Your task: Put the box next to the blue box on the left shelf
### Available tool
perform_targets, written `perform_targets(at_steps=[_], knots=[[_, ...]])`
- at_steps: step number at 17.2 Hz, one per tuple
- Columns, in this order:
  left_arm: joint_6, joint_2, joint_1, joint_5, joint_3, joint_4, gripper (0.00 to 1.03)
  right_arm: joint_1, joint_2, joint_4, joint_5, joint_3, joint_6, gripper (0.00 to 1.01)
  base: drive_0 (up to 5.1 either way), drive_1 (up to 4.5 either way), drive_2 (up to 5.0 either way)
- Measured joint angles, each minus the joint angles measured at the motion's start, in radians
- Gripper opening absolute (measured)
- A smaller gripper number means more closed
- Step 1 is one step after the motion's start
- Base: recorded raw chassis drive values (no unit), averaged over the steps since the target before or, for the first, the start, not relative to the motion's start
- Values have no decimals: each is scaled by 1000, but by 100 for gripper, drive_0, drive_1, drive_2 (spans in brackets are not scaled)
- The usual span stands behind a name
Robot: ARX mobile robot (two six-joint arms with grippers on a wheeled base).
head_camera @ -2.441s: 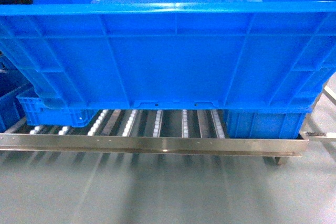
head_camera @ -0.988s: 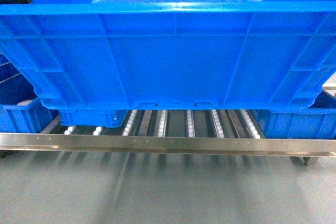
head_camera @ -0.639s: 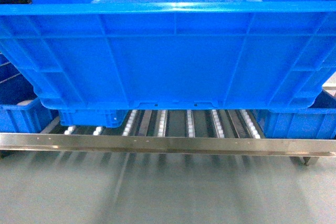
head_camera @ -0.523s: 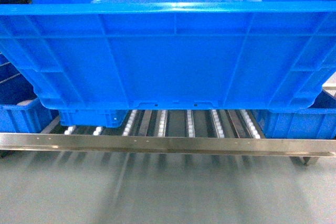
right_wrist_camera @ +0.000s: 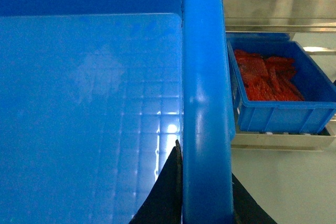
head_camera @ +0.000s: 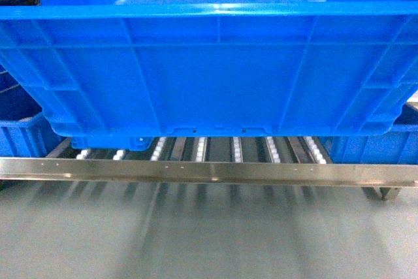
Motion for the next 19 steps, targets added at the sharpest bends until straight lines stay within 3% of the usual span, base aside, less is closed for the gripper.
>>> perform_targets(at_steps=[19], knots=[[0,0,0,0,0,-1,8,0,0,0,0,0,0,8,0,0,0]])
